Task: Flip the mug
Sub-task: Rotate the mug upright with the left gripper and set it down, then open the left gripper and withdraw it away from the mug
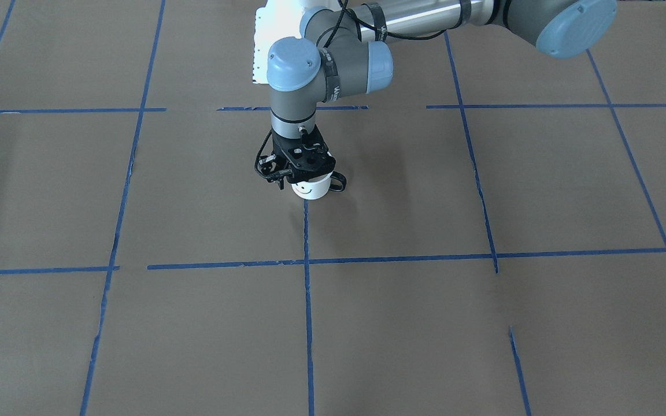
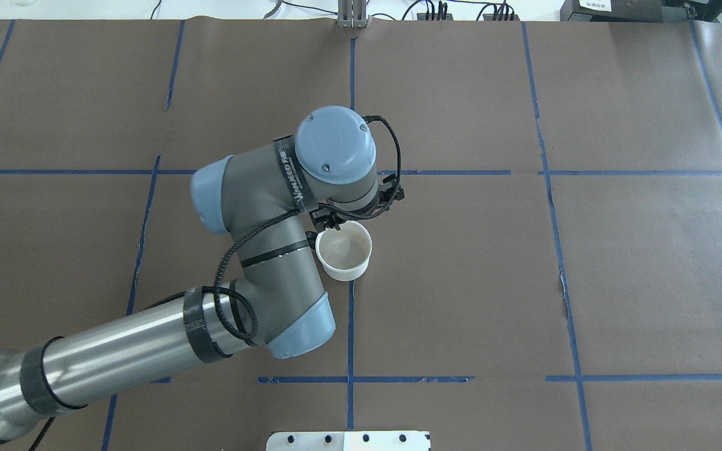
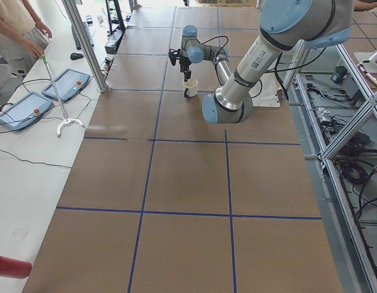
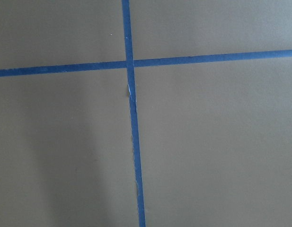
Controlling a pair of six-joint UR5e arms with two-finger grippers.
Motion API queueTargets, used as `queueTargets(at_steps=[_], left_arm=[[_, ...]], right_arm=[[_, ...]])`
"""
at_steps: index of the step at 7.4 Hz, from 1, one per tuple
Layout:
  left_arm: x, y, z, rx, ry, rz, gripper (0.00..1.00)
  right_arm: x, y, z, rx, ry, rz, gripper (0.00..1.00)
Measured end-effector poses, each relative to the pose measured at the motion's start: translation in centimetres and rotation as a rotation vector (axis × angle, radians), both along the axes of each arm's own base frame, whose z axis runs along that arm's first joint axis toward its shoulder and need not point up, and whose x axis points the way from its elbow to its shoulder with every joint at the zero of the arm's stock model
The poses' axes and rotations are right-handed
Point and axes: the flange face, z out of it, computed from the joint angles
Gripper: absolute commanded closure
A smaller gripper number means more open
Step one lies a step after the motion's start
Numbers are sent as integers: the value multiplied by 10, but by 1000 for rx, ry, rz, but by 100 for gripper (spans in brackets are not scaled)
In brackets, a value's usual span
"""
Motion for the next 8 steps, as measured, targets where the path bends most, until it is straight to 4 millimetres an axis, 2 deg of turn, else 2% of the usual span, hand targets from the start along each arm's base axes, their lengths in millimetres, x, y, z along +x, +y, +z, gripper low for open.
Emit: queueTargets(at_steps=[1, 2, 3, 4, 5, 7, 8], left_arm=[[-51, -6, -3, 49, 8, 12, 0], [-106, -18, 10, 109, 4, 31, 0], [-165, -36, 35, 190, -24, 62, 0], [-226, -57, 75, 268, -73, 120, 0], [-285, -75, 126, 335, -135, 196, 0], [-414, -106, 249, 437, -288, 364, 0], [-480, -112, 315, 443, -339, 428, 0]], right_arm=[[0, 0, 0, 0, 0, 0, 0], [0, 0, 0, 0, 0, 0, 0], [0, 0, 0, 0, 0, 0, 0], [0, 0, 0, 0, 0, 0, 0], [0, 0, 0, 0, 0, 0, 0], [0, 0, 0, 0, 0, 0, 0], [0, 0, 0, 0, 0, 0, 0]])
